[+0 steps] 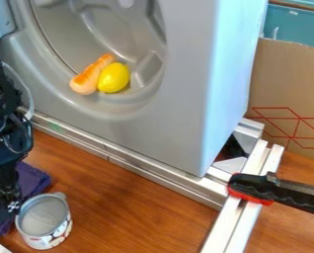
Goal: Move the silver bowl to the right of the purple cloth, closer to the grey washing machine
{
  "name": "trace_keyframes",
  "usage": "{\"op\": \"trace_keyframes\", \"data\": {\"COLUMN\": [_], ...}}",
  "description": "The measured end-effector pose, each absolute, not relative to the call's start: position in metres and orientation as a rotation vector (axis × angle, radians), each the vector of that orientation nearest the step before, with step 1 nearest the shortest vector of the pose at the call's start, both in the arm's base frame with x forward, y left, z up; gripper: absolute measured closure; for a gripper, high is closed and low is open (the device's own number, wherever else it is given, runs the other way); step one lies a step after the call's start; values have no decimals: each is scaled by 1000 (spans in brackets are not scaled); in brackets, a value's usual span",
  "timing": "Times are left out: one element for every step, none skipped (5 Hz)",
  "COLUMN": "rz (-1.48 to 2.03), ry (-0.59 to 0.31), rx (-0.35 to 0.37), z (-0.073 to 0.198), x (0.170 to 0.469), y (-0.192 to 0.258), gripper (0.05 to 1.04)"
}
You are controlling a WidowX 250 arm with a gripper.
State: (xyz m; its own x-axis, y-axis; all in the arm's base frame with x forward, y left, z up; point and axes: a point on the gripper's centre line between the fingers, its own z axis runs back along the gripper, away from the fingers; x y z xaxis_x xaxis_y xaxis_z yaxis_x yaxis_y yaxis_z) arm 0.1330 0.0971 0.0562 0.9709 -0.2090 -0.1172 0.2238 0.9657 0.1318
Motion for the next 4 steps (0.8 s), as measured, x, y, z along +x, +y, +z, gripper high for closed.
{"op": "trace_keyframes", "data": {"rz": [-219,-185,-219,-223], "ry": [110,110,166,204], "rx": [140,117,45,16], "z": [54,43,25,10], "x": [132,137,135,133], "y": [96,95,89,87], "gripper": [85,85,85,85]}}
